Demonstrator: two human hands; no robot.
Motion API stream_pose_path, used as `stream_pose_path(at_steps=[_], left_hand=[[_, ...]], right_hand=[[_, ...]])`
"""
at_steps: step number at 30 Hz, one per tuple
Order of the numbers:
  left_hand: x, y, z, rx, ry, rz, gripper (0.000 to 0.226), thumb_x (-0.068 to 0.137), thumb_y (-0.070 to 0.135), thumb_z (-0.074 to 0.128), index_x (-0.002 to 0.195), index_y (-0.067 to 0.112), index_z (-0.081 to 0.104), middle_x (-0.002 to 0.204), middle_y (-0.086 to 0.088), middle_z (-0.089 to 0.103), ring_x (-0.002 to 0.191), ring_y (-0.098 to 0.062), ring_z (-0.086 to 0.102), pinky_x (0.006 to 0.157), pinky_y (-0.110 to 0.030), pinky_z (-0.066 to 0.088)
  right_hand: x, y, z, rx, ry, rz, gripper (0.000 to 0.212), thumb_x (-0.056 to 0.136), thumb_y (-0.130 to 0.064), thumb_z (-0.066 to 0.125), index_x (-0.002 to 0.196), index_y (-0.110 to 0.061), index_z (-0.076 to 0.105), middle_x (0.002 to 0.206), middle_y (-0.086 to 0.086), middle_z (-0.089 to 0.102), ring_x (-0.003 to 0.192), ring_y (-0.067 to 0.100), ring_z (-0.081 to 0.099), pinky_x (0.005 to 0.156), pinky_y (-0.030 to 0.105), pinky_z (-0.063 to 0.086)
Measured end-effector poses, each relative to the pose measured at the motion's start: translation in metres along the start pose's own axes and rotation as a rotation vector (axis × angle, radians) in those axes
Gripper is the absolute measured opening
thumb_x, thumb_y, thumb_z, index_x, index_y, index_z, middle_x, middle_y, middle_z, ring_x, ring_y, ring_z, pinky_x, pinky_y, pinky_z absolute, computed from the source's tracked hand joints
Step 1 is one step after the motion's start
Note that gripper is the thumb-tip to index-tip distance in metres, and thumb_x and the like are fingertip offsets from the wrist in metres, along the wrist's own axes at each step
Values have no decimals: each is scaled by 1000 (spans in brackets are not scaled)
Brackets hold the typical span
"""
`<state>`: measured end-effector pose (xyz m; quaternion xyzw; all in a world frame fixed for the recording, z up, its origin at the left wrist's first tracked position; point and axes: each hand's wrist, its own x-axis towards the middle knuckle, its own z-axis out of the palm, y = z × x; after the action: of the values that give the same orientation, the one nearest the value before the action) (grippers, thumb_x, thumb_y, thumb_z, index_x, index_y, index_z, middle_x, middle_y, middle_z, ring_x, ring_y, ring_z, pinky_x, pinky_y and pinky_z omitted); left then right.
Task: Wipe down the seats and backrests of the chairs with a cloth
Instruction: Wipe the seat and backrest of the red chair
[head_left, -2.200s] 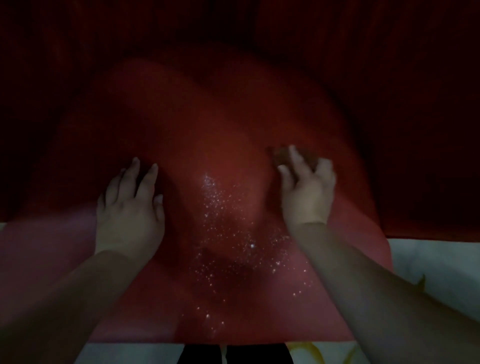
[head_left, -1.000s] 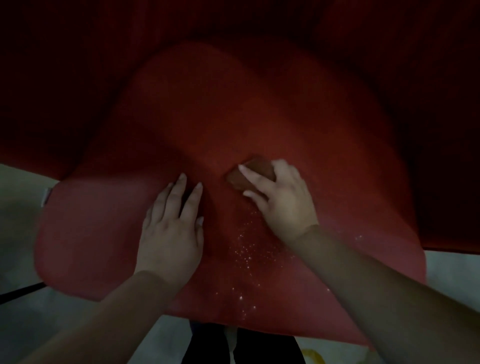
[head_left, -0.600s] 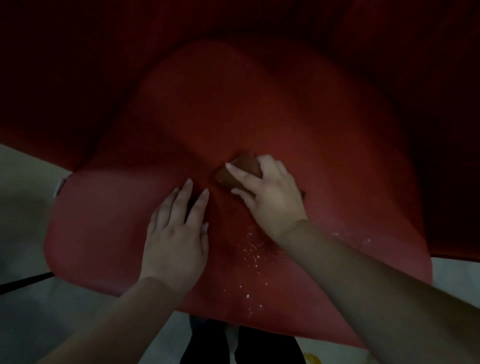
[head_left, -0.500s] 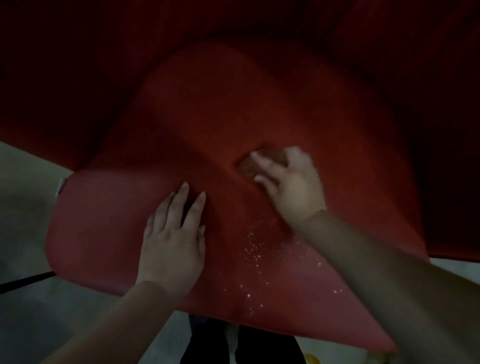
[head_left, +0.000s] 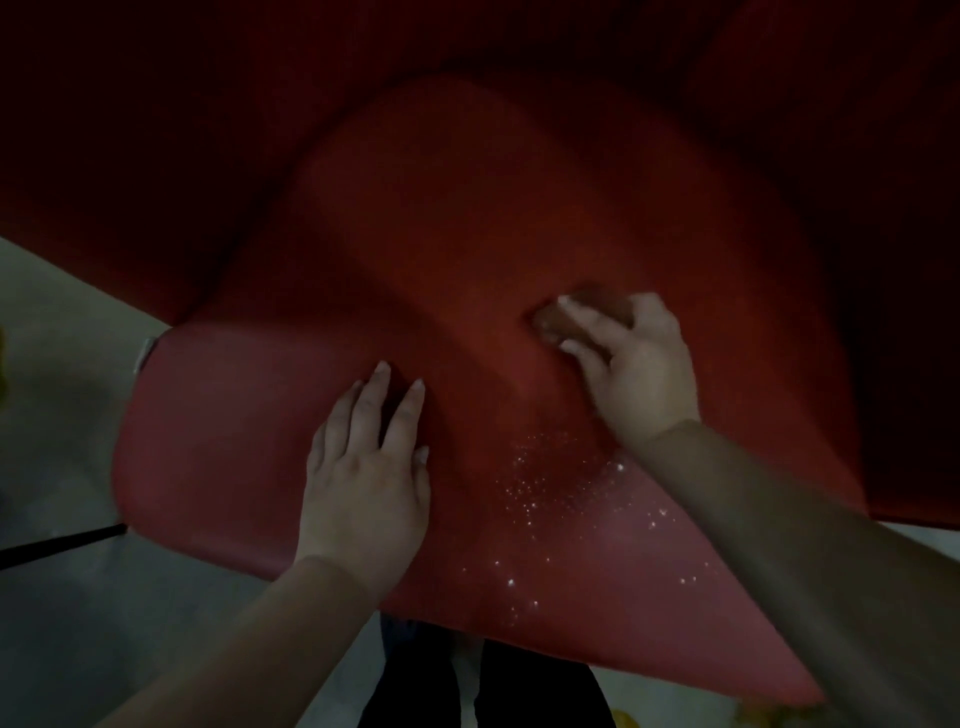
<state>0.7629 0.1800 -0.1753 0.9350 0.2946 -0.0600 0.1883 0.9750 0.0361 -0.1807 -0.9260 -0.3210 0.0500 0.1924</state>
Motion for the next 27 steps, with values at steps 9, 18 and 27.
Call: stream_pose_path(at_steps=[9,18,27], left_hand=[[-8,7,4,23,-7,3,57,94,29,48,148,21,32,156,-8,23,140,-26,19,110,-44,19],[-8,9,6,13,1,1,56,94,27,50,147,18,34,156,-10,24,141,-31,22,112,-50,23],[-13,3,5,73,-24,54,56,94,29,48,148,19,34,156,-10,25,141,-31,24,111,-51,27]], right_hand=[[-37,3,-6,-111,-57,-88,43,85,-35,67,128,-35,62,101,14,54,82,34,56,67,45,54],[-81,-27,6,49,-34,30,43,88,-26,67,130,-35,60,107,12,51,89,31,54,72,45,55],[-75,-30,10,106,84,338,42,90,-29,65,131,-33,59,110,11,46,95,32,53,83,44,52]])
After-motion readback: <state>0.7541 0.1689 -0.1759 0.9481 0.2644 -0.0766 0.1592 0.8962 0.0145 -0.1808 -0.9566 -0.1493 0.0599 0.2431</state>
